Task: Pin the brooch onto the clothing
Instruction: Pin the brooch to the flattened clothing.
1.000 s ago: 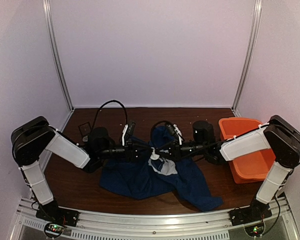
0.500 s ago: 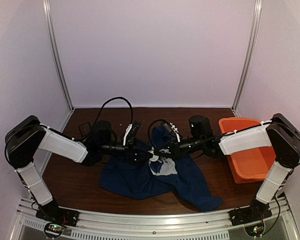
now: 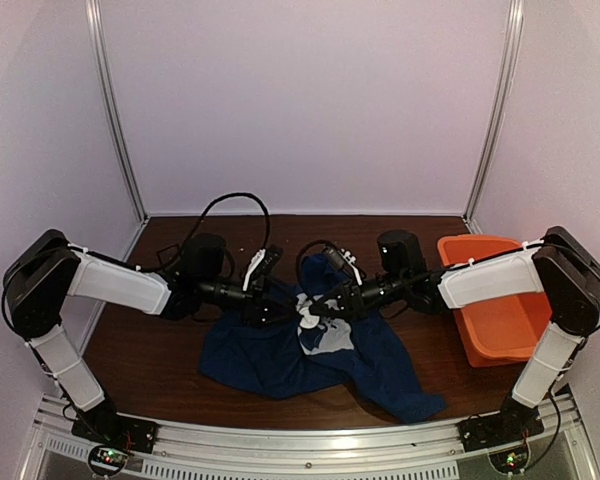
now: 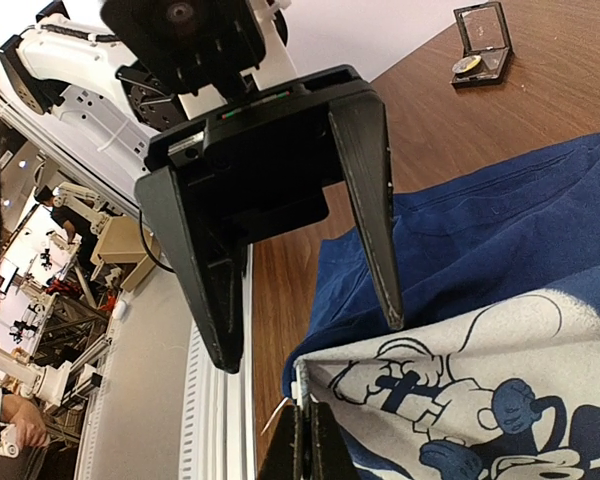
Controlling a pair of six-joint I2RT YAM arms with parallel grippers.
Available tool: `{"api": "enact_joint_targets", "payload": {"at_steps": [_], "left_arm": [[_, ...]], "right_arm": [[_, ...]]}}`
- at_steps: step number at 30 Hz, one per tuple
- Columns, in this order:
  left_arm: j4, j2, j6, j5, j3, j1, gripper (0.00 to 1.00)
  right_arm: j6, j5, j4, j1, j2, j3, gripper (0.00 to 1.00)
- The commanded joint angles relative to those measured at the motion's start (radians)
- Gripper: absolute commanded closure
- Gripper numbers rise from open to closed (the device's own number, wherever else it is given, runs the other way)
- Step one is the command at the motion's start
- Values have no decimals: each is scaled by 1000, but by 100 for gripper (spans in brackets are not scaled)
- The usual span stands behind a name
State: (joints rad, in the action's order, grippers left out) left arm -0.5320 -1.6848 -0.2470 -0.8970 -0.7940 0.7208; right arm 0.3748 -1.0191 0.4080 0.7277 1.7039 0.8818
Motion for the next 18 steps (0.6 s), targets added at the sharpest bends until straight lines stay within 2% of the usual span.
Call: {"api": "enact_joint_targets", "payload": {"at_steps": [1, 12, 18], "left_arm": [[46, 1, 53, -41, -32, 0, 41], [77, -14, 73, -28, -65, 18, 43], [153, -34, 118, -24, -105, 35, 45]], "right_arm": [[25, -46, 32, -8, 2, 34, 100], [35, -54, 29, -8, 29, 42, 100], [39, -57, 29, -8, 33, 46, 100]]}}
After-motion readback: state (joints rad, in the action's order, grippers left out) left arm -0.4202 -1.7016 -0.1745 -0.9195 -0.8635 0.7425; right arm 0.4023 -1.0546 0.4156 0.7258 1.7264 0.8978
